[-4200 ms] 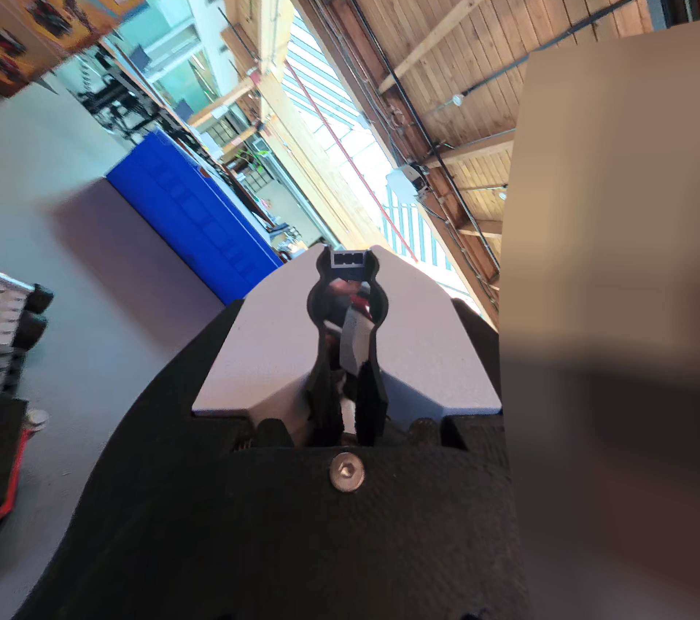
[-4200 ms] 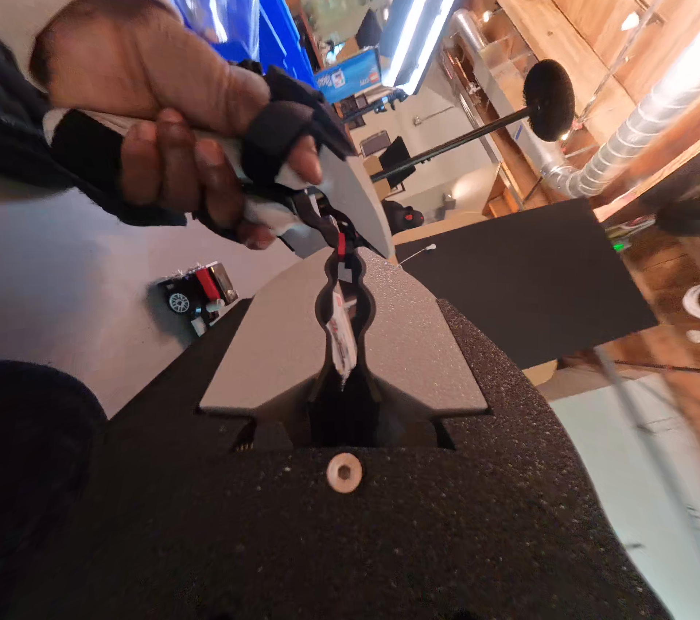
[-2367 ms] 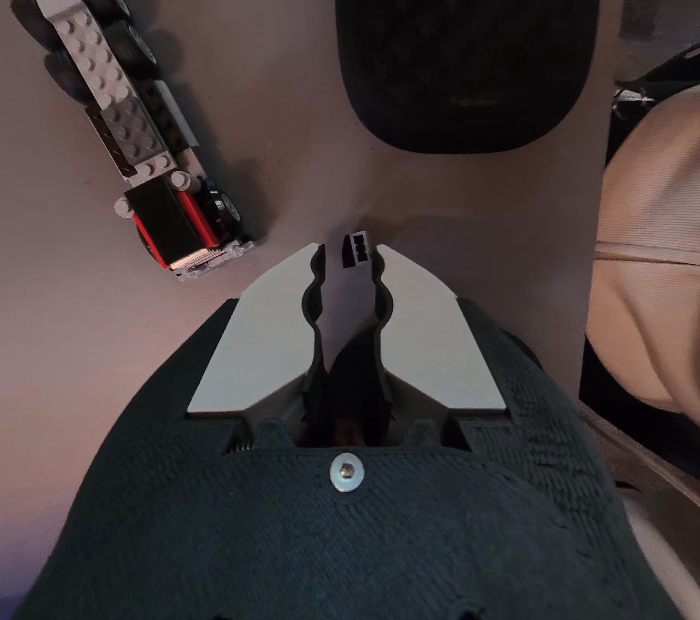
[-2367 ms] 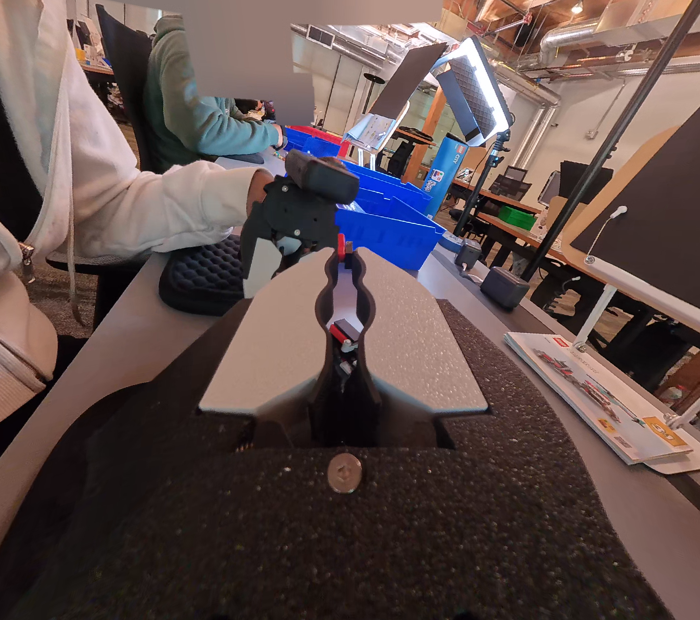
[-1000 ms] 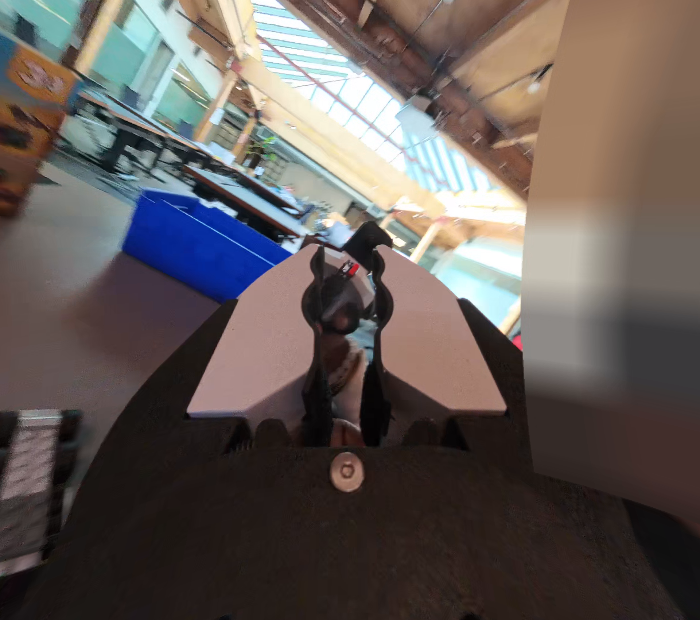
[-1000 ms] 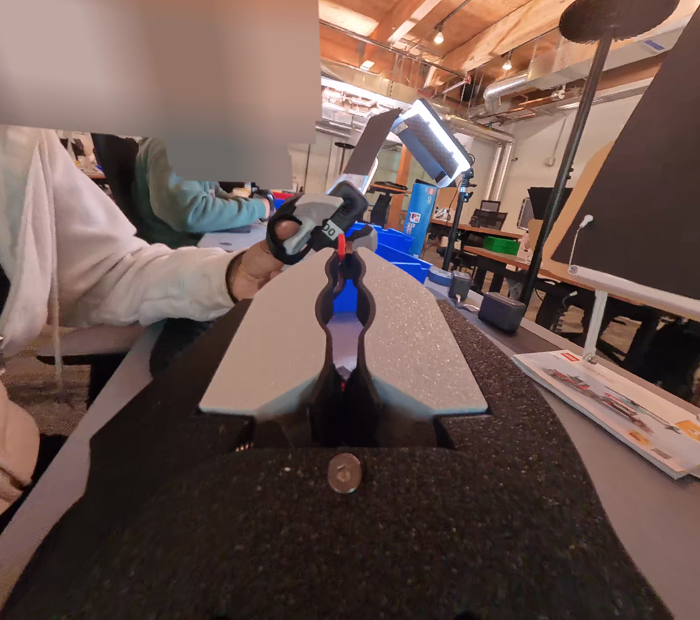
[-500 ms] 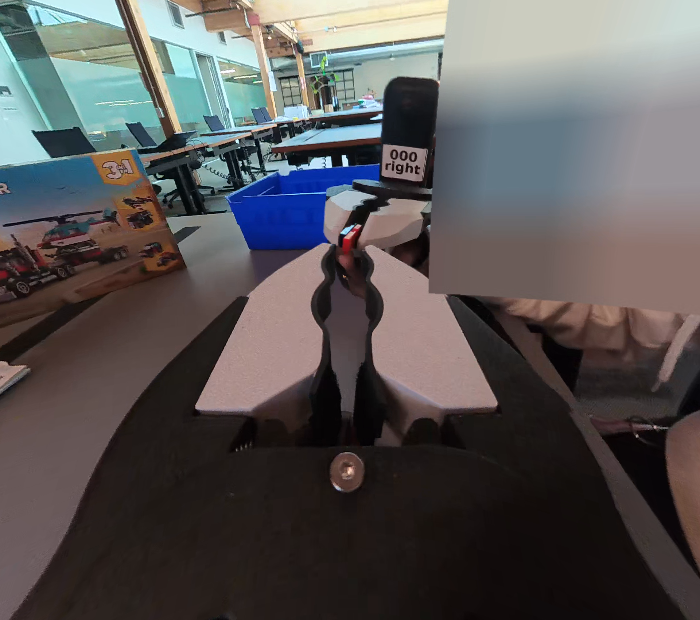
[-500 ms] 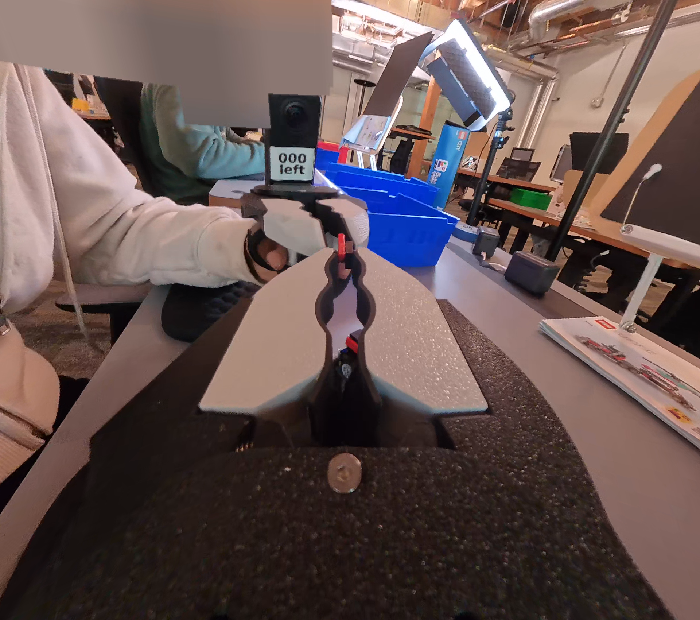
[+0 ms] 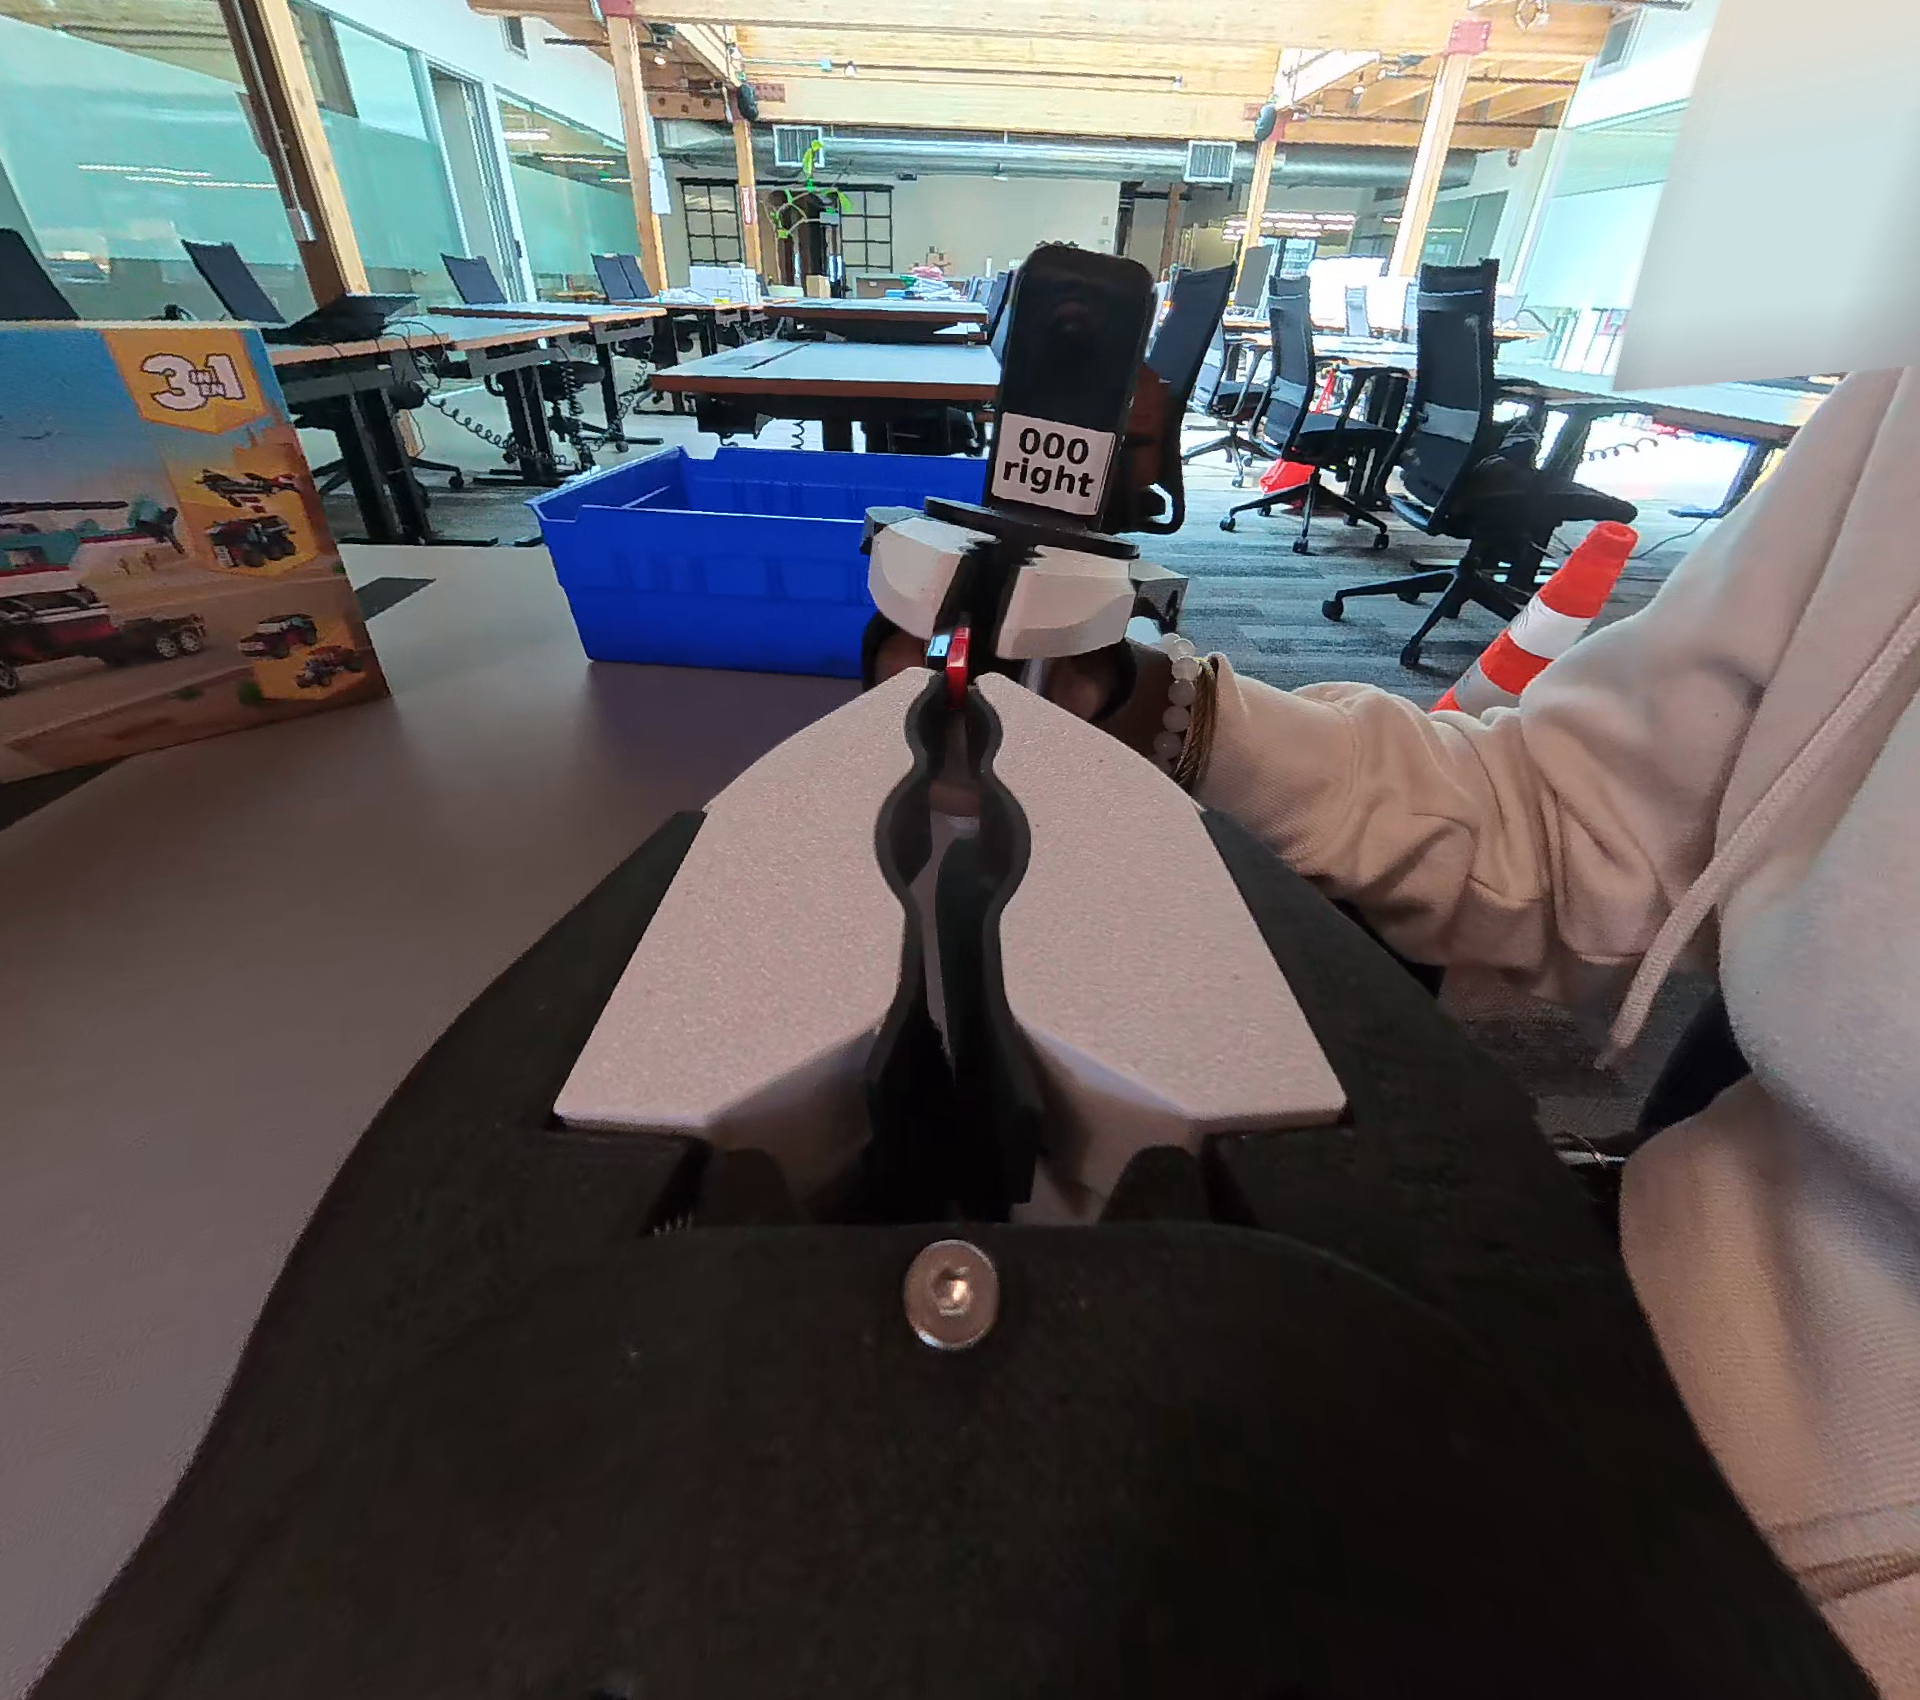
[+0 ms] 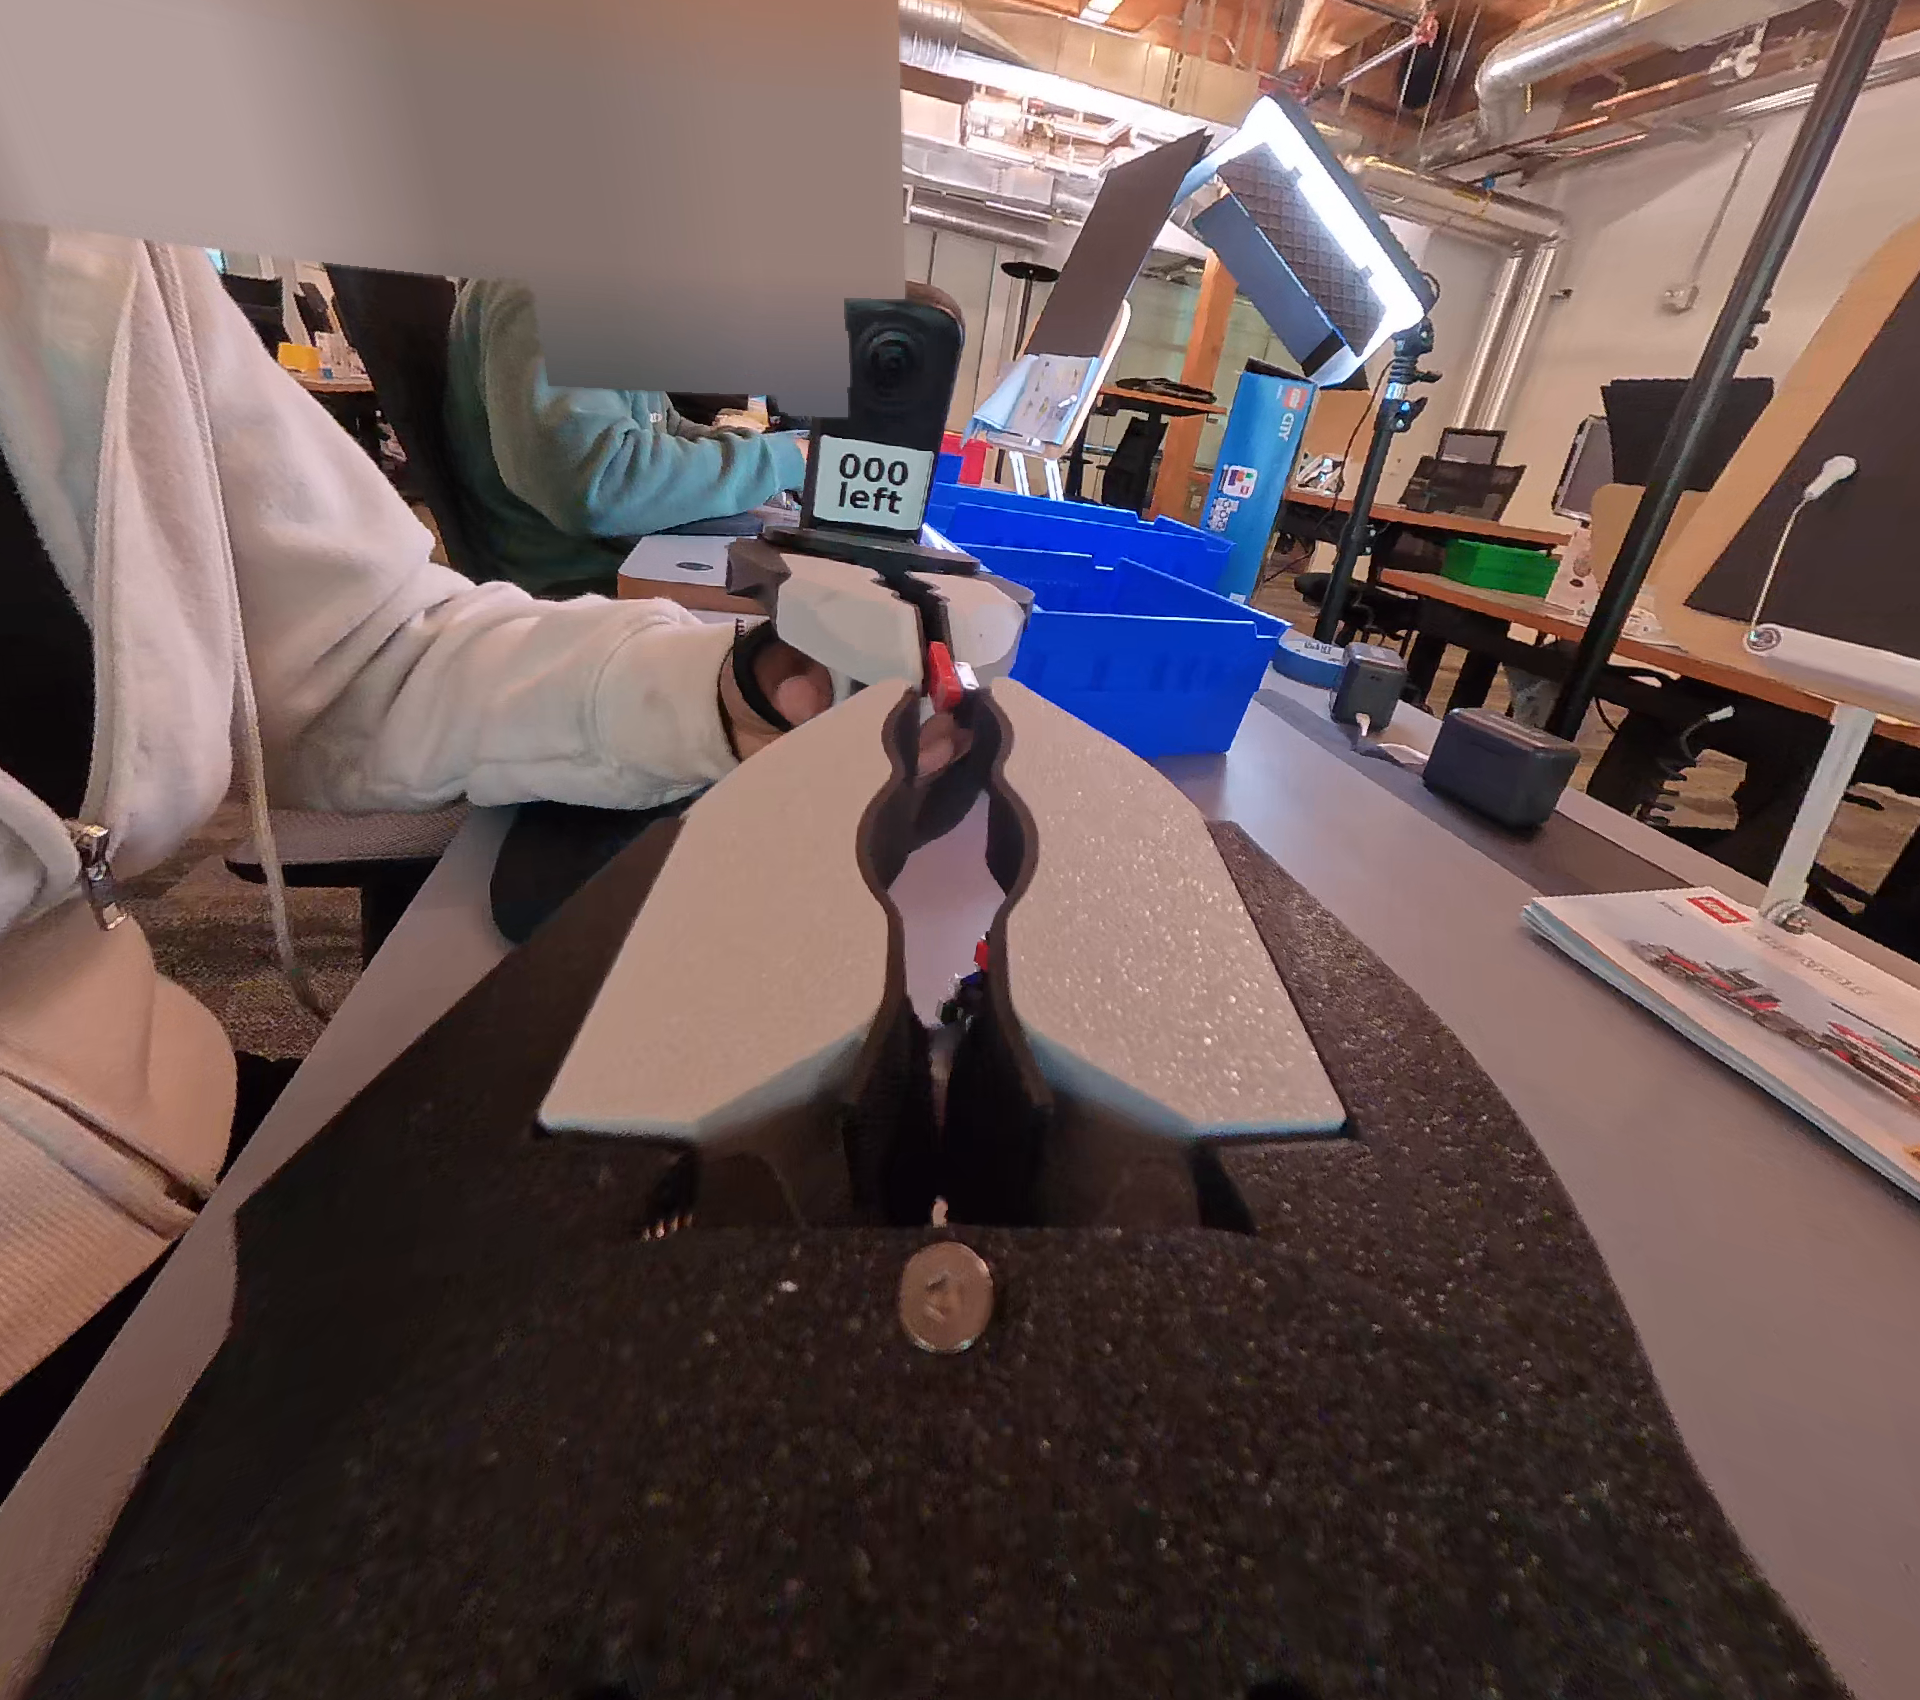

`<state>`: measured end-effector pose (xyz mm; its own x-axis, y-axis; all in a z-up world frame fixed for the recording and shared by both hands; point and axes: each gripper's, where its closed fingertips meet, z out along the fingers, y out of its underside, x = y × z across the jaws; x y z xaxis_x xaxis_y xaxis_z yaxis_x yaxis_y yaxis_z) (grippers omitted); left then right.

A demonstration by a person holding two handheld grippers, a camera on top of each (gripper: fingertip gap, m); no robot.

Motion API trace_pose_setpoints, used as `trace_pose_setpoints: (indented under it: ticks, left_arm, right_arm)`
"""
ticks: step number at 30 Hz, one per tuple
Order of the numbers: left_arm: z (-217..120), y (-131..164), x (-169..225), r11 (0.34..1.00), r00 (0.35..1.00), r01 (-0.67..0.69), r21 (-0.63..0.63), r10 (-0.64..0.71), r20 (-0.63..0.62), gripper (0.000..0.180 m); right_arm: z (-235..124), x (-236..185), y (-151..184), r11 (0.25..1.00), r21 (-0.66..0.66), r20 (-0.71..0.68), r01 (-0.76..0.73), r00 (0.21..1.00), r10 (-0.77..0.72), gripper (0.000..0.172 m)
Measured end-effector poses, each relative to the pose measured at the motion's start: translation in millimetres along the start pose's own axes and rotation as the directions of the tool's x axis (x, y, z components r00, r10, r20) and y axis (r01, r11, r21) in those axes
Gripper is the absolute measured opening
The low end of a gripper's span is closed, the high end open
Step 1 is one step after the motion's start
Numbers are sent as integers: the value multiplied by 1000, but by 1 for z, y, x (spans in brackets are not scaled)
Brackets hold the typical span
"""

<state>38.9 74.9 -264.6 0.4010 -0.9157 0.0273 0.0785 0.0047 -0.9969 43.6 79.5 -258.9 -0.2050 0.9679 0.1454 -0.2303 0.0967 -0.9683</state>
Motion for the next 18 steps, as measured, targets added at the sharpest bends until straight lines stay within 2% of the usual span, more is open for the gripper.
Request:
trace_pose_setpoints:
  ticks: [10, 13, 16, 18]
  left_arm:
    - [1, 1, 5, 1000, 999, 6, -12, -7, -38, 3]
    - [3, 2, 9, 1000, 998, -1, -19, 0, -55, 3]
    - [2, 2, 13, 1000, 996, 3, -19, -5, -87, 3]
    - [2, 0, 19, 1000, 992, -5, -6, 4, -129, 4]
  right_arm:
    - [1, -2, 3, 999, -13, 20, -38, 999, 38, 17]
    - [3, -7, 4, 999, -23, 55, -41, 998, 42, 7]
    - [3, -13, 2, 999, -20, 97, -49, 994, 51, 6]
    - [3, -19, -1, 994, -7, 153, -108, 982, 108, 5]
